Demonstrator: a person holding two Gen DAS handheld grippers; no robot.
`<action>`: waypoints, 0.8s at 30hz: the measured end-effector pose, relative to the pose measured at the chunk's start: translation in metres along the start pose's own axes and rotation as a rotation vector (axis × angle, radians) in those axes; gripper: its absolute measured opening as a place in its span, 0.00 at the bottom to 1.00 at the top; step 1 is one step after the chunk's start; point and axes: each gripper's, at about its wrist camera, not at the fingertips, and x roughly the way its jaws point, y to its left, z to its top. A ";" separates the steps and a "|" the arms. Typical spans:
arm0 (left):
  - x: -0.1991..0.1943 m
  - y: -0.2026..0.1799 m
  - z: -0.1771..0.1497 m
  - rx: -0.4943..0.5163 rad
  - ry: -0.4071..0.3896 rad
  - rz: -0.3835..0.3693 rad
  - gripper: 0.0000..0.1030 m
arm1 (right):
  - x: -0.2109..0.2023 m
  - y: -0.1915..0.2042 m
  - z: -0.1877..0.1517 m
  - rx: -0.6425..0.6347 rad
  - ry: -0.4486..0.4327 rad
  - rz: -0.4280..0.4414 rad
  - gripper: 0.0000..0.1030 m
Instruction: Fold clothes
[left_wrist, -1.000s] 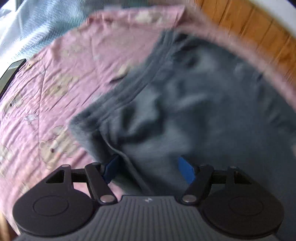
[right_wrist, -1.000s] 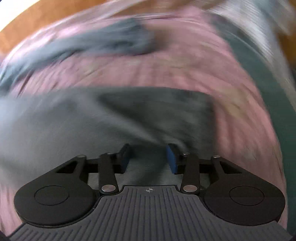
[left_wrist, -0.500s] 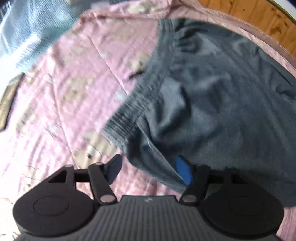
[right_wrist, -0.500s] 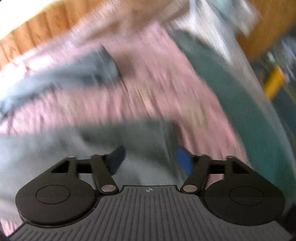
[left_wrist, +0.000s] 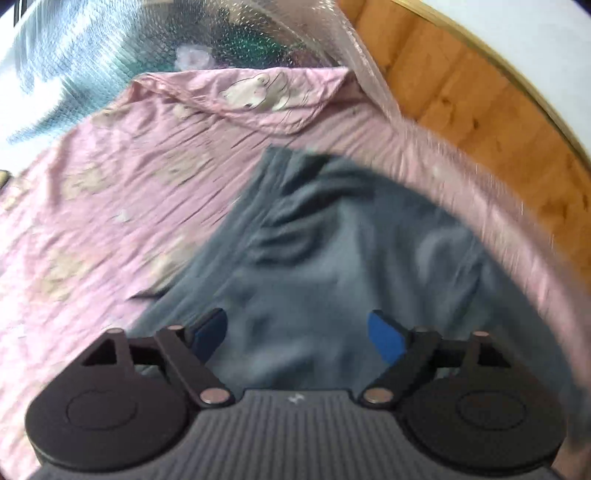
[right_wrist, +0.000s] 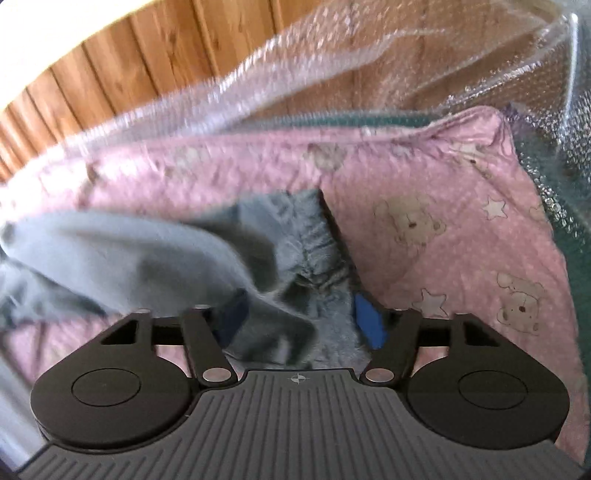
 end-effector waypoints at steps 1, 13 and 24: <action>0.011 -0.010 0.015 0.014 -0.010 0.023 0.87 | -0.005 -0.002 0.001 0.011 -0.018 0.000 0.82; 0.146 -0.096 0.109 0.436 0.009 0.224 0.89 | 0.070 -0.017 0.069 0.047 0.107 0.014 0.48; 0.037 -0.001 0.032 0.423 -0.014 -0.111 0.04 | -0.079 -0.010 0.025 -0.216 -0.131 0.161 0.19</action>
